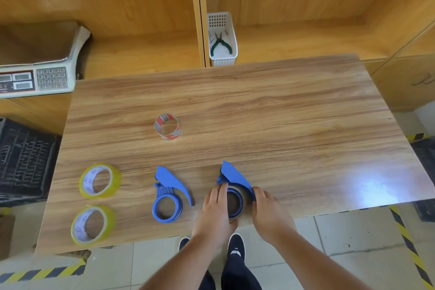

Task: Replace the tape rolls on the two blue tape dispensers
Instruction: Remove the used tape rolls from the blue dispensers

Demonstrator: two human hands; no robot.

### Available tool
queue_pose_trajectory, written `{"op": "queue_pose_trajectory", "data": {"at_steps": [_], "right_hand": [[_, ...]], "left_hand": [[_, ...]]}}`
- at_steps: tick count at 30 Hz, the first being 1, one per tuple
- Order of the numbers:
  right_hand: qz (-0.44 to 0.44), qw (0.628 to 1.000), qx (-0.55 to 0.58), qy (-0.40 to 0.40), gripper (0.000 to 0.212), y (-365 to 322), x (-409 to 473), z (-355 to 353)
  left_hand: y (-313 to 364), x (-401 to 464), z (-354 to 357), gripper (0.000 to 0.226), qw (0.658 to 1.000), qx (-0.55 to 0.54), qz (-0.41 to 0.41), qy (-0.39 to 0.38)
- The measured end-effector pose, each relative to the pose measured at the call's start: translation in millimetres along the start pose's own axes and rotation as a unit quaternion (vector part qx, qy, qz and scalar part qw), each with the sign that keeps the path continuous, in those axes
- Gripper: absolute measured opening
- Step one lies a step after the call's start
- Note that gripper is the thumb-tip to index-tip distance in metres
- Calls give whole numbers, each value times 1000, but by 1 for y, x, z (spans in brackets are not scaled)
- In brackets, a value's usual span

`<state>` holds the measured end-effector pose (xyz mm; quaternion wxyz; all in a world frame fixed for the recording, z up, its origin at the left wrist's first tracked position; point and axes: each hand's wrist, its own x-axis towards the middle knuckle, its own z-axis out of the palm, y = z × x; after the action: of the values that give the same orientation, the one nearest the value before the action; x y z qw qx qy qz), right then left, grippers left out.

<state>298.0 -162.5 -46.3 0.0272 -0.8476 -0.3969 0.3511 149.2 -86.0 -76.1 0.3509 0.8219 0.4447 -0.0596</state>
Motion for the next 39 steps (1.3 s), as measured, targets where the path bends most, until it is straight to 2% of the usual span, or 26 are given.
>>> {"op": "queue_pose_trajectory", "data": {"at_steps": [6, 11, 16, 18, 22, 31, 39], "right_hand": [[-11, 999, 35, 38, 47, -15, -1, -12], [-13, 995, 48, 91, 63, -28, 8, -32], [-12, 993, 52, 102, 68, -36, 21, -50], [-18, 993, 48, 104, 78, -38, 28, -56], [-4, 987, 97, 124, 73, -46, 40, -72], [2, 990, 32, 137, 70, -47, 83, -98], [23, 992, 38, 120, 73, -44, 112, -92]], "left_hand": [[9, -7, -12, 92, 999, 4, 15, 39], [18, -8, -33, 92, 997, -2, 38, 71], [25, 10, -70, 92, 992, -38, 60, 103], [27, 23, -87, 96, 991, -35, 64, 109], [28, 59, -113, 99, 989, -30, 48, 133], [26, 140, -131, 108, 994, -10, 14, 105], [20, 192, -115, 110, 997, -11, -3, 74]]}}
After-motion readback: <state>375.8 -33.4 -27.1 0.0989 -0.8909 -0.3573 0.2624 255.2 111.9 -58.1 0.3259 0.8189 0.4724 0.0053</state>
